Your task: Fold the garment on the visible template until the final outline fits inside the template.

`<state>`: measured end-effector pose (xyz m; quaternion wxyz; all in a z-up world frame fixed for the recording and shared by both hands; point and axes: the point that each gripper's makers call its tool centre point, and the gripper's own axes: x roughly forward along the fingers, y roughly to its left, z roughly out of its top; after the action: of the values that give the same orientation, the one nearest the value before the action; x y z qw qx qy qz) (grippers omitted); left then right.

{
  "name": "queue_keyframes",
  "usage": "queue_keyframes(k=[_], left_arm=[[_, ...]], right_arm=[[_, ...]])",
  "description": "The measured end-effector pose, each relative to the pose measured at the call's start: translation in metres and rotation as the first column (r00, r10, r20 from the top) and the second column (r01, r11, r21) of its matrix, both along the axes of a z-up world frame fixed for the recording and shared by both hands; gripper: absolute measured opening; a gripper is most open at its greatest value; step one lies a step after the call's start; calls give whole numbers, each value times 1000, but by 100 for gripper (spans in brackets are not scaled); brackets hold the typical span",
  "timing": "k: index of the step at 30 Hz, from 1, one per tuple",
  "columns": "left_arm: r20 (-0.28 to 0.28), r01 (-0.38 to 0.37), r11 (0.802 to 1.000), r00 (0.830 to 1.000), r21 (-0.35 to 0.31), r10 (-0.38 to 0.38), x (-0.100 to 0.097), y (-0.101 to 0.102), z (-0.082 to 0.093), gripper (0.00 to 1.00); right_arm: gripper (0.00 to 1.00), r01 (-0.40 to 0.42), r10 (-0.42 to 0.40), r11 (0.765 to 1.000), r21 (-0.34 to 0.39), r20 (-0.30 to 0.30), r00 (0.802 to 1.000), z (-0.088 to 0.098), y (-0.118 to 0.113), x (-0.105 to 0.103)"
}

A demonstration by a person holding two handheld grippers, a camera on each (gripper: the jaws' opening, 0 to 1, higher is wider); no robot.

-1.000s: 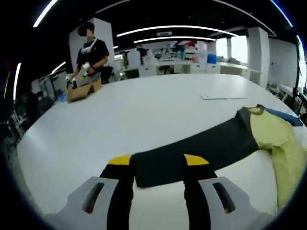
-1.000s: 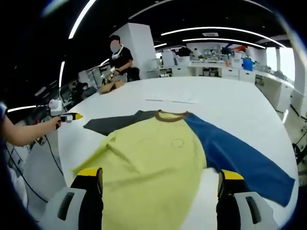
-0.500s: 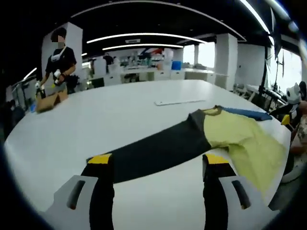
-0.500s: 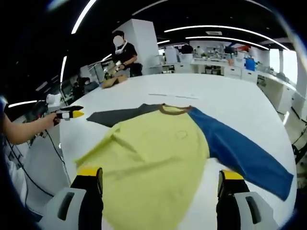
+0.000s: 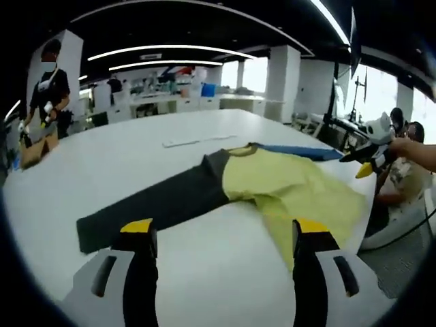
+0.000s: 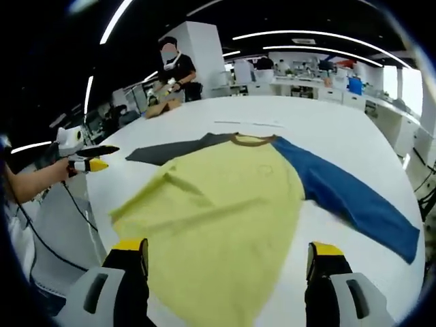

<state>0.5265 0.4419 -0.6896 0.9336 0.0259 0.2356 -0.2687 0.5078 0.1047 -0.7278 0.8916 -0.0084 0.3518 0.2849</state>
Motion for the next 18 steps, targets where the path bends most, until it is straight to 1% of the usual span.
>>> queue_keyframes(k=[4, 5, 7, 9, 12, 16, 18], left_arm=[[-17, 41, 999, 999, -2, -41, -17, -19, -4, 77], [-19, 43, 999, 999, -2, -43, -19, -21, -4, 77], [-35, 53, 998, 998, -34, -54, -21, -20, -6, 75], [-49, 59, 997, 997, -44, -61, -28, -25, -9, 74], [-77, 117, 993, 990, -11, -118, -44, -38, -19, 70], [-82, 122, 993, 989, -12, -122, -54, -51, -22, 64], [-85, 134, 991, 987, -1, -133, -59, -57, -26, 62]], right_arm=[[91, 0, 0, 1000, -20, -4, 1000, -4, -1, -7], [90, 6, -6, 1000, -18, -6, 1000, -5, -3, -9], [88, 15, -15, 1000, -12, -16, 1000, -7, -4, -12], [86, 26, -26, 1000, -15, -26, 999, -10, -5, -16], [83, 33, -34, 999, -30, -32, 999, -14, -6, -22], [77, 49, -51, 998, -35, -56, 997, -21, -8, -31], [75, 46, -49, 997, -54, -66, 997, -26, -9, -36]])
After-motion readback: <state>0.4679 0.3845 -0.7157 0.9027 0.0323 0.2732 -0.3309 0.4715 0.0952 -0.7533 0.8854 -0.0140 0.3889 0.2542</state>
